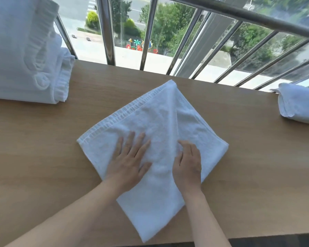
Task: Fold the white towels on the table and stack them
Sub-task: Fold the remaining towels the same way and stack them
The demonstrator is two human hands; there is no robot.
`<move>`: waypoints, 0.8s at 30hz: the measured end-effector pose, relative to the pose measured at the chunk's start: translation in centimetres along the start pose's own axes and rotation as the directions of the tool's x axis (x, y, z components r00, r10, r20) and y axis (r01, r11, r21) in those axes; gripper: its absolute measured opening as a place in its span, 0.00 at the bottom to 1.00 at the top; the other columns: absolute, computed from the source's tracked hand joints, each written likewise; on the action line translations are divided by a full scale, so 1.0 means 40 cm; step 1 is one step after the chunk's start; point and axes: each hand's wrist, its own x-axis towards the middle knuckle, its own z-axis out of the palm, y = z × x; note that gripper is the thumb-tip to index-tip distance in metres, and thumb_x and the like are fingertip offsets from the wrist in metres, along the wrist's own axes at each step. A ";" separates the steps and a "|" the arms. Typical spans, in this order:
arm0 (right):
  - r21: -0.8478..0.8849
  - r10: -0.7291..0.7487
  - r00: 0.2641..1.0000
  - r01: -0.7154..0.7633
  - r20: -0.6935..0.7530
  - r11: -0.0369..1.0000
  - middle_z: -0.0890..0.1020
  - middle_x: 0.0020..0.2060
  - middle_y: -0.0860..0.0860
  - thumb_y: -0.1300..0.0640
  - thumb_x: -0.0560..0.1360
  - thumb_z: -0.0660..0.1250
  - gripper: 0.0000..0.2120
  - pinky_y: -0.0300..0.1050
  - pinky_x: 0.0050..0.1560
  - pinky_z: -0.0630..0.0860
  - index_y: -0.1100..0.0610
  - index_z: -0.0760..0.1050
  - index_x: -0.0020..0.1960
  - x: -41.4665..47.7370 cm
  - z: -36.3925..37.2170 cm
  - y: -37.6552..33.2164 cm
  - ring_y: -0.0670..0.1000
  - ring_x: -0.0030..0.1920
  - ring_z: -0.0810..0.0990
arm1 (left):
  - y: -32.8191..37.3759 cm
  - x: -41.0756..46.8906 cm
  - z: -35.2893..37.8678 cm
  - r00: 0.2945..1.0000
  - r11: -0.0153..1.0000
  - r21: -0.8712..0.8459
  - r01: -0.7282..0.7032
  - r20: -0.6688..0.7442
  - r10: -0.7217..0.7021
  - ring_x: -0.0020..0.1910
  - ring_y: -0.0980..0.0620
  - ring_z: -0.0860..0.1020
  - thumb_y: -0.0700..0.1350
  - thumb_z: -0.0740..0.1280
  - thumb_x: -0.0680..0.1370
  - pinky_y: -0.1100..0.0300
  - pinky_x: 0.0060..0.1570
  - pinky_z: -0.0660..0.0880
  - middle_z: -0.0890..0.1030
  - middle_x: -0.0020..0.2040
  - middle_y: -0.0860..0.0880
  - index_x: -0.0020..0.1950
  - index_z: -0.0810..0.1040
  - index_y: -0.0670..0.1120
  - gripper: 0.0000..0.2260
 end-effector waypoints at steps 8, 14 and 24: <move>-0.292 0.106 0.994 -0.090 0.039 0.952 0.73 0.70 0.54 0.54 0.80 0.65 0.22 0.56 0.63 0.67 0.55 0.70 0.73 0.015 -0.021 0.150 0.59 0.65 0.72 | -0.108 0.097 -0.068 0.987 0.987 -0.007 -0.159 -0.015 0.159 0.81 0.49 0.50 0.54 0.51 0.81 0.46 0.79 0.49 0.55 0.81 0.53 0.78 0.65 0.52 0.25; -0.222 0.297 0.944 -0.323 -0.145 0.920 0.76 0.65 0.56 0.60 0.79 0.64 0.17 0.56 0.64 0.60 0.58 0.74 0.68 0.073 -0.021 0.176 0.61 0.66 0.70 | -0.033 0.149 -0.081 0.976 0.976 -0.181 -0.125 -0.200 0.088 0.79 0.45 0.59 0.41 0.62 0.81 0.49 0.78 0.53 0.66 0.77 0.45 0.71 0.74 0.43 0.17; -0.197 0.339 0.937 -0.349 -0.087 0.916 0.76 0.59 0.59 0.61 0.80 0.64 0.14 0.55 0.59 0.60 0.58 0.73 0.65 0.095 -0.064 0.266 0.61 0.61 0.72 | 0.174 0.205 0.016 0.998 0.998 -0.015 -0.055 -0.025 0.054 0.80 0.51 0.37 0.57 0.45 0.85 0.50 0.78 0.35 0.44 0.82 0.54 0.82 0.44 0.52 0.27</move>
